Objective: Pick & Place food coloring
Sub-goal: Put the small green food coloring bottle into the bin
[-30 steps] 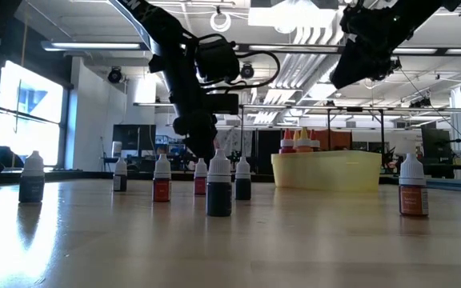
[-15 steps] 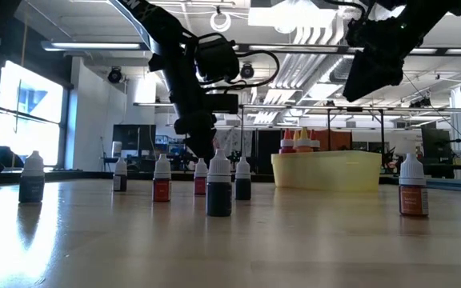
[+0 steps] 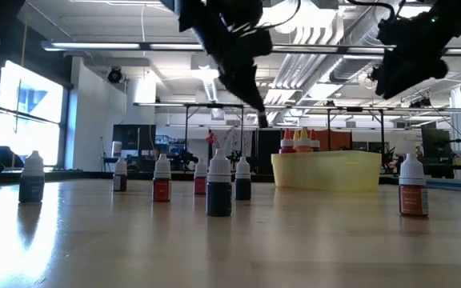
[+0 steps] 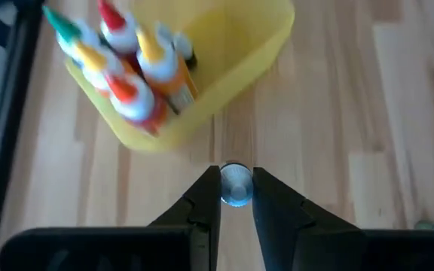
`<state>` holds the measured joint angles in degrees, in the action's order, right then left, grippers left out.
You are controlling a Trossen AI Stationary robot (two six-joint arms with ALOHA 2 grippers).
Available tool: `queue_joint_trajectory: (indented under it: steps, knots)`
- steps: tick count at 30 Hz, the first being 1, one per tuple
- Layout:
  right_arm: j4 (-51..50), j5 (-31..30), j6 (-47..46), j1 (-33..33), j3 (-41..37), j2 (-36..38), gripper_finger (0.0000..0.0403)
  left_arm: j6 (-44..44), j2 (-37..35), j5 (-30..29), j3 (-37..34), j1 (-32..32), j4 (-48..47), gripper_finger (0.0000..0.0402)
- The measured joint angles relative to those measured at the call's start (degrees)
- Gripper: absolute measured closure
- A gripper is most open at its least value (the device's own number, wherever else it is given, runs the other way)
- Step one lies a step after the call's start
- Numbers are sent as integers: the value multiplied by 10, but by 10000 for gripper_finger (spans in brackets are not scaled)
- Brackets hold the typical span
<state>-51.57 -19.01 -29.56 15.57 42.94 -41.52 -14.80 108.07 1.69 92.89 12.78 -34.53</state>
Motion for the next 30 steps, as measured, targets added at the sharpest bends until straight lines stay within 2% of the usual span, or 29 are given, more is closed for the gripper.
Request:
queue_joint_trajectory:
  steps: [5,7,12,16,19,26,30]
  knots:
    - [1,-117,-70,0,0,12,263,-20,49,5,99,-6,-20,346]
    - [25,-148,-77,0,0,4,263,-20,77,12,130,-6,-36,346]
    - [30,-205,-99,0,-9,-16,263,-19,139,55,179,-5,-7,346]
    - [30,-224,-124,0,-52,-22,263,-19,176,51,199,-12,-12,346]
    - [27,-225,-125,2,-79,-22,263,-19,179,51,200,-17,-2,346]
    - [52,-237,-81,21,-81,4,263,-39,178,34,198,-31,88,346]
    - [68,-233,-76,21,-81,19,263,-45,184,27,198,-27,78,346]
